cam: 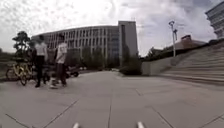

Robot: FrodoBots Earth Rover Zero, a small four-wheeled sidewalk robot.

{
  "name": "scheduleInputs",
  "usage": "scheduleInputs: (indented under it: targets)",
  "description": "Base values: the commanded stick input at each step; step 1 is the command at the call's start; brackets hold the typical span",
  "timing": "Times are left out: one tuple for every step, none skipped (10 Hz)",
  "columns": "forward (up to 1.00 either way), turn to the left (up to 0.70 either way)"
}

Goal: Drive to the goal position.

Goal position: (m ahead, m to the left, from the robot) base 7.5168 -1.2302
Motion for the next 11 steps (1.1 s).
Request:
scheduleInputs:
  targets:
    - [0.70,0.00]
    - [0.70,0.00]
    - [0.70,0.00]
    - [0.70,0.00]
    - [0.70,0.00]
    - [0.70,0.00]
    - [0.70,0.00]
    - [0.70,0.00]
    - [0.70,0.00]
    - [0.70,0.00]
    - [0.70,0.00]
